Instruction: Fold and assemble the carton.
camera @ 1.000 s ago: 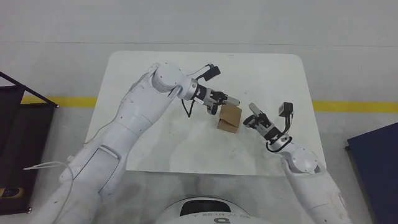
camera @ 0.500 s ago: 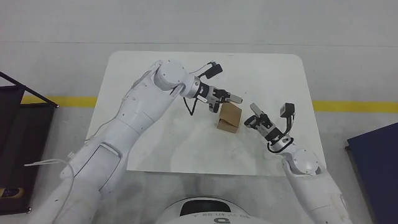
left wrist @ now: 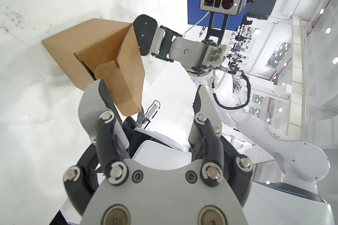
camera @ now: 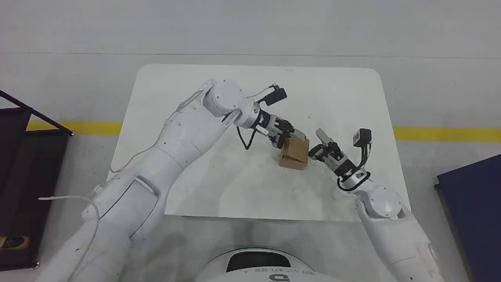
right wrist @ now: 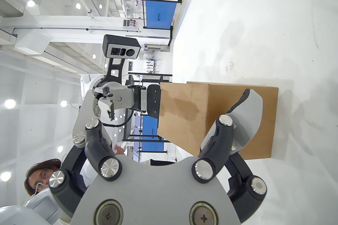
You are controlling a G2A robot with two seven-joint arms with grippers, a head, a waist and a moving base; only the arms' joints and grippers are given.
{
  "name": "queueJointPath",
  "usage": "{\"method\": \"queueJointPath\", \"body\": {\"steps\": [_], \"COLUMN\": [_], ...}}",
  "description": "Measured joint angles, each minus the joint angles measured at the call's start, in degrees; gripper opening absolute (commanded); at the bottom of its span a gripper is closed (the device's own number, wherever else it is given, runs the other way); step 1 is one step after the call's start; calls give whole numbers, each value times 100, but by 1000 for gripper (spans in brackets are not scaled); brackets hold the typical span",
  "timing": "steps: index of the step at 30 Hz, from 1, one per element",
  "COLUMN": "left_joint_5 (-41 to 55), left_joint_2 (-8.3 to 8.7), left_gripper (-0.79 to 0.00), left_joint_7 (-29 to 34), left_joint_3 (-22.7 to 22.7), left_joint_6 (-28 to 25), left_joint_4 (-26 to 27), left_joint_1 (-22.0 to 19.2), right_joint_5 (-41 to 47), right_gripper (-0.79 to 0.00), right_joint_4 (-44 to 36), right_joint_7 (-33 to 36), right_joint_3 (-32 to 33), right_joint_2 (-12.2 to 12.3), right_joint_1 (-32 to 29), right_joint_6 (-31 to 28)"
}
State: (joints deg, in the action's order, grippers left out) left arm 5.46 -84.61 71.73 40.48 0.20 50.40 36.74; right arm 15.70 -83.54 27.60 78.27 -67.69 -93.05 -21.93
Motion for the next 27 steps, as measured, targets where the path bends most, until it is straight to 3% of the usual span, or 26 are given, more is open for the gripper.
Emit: {"method": "queueJointPath", "body": {"steps": [9,15,20,23,25,27], "left_joint_5": [153,107,77,81,81,86], "left_joint_2": [-164,-270,-351,-389,-408,-422], "left_gripper": [-246,-397,-462,-594,-757,-785], "left_joint_7": [-32,-39,-59,-55,-55,-51], "left_joint_3": [-164,-328,-432,-464,-475,-478], "left_joint_6": [-149,-190,-221,-250,-272,-301], "left_joint_4": [-438,-593,-739,-815,-856,-887], "left_joint_1": [-218,-291,-347,-377,-394,-402], "right_joint_5": [63,111,139,157,166,175], "right_gripper": [0,0,0,0,0,0], "right_joint_4": [41,36,32,28,26,27], "right_joint_7": [70,140,154,161,172,174], "right_joint_3": [1,-36,-49,-37,-27,-18], "right_joint_2": [-1,-7,-10,-8,-6,-5], "right_joint_1": [19,26,12,-8,-21,-30], "right_joint_6": [-20,-33,-57,-78,-90,-97]}}
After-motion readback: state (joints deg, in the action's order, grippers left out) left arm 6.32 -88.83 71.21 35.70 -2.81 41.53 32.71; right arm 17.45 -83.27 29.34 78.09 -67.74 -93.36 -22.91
